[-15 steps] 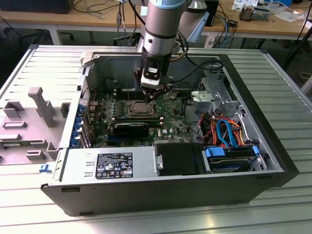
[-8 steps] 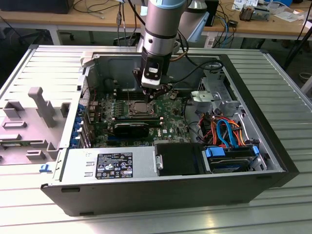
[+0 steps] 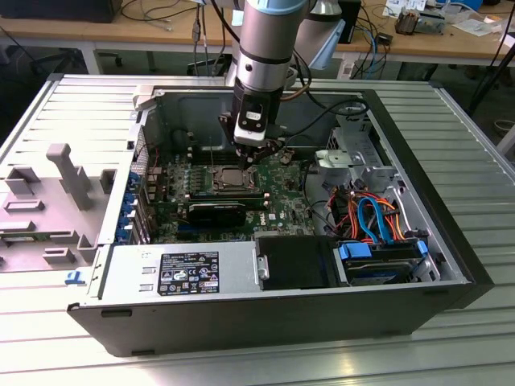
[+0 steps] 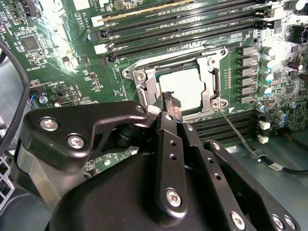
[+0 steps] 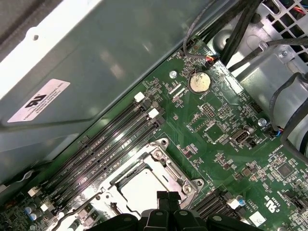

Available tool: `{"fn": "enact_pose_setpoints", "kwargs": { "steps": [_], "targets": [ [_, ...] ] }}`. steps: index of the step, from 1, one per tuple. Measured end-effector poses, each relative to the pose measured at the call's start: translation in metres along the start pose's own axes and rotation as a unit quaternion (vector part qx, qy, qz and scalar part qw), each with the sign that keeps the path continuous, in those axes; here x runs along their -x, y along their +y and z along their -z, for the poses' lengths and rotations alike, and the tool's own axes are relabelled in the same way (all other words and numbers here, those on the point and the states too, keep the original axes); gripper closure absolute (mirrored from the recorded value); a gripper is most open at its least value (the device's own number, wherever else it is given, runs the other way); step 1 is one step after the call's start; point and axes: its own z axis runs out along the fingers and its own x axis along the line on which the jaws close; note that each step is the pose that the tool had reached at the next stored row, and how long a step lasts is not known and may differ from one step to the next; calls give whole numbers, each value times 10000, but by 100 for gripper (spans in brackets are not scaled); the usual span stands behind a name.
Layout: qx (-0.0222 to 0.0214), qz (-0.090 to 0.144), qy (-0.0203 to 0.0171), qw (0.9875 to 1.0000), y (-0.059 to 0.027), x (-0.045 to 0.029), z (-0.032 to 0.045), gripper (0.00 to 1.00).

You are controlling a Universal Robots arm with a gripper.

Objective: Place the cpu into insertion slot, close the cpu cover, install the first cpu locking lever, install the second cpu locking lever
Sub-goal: 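Install the first cpu locking lever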

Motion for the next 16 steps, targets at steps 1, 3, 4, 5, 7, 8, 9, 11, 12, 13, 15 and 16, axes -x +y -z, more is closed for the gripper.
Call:
{"fn": "enact_pose_setpoints", "kwargs": {
  "steps": [1,3,4,5,7,8,9,11,12,13,15,16],
  "targets": [
    [0,9,-1,10000,0,0,0,89],
    [-1,19,-1,10000,0,0,0,89],
    [-1,25,-2,10000,0,0,0,89],
    [-2,30,-2,10000,0,0,0,89],
    [-3,45,-3,10000,0,0,0,89],
    [-3,50,-4,10000,0,0,0,89],
    [-3,55,-4,10000,0,0,0,89],
    [-4,73,-6,10000,0,0,0,89],
    [-5,82,-6,10000,0,1,0,89],
    [-5,87,-7,10000,0,0,0,89],
    [-6,100,-8,9999,0,1,0,89],
    [-6,105,-8,9999,0,1,0,89]
  ]
}}
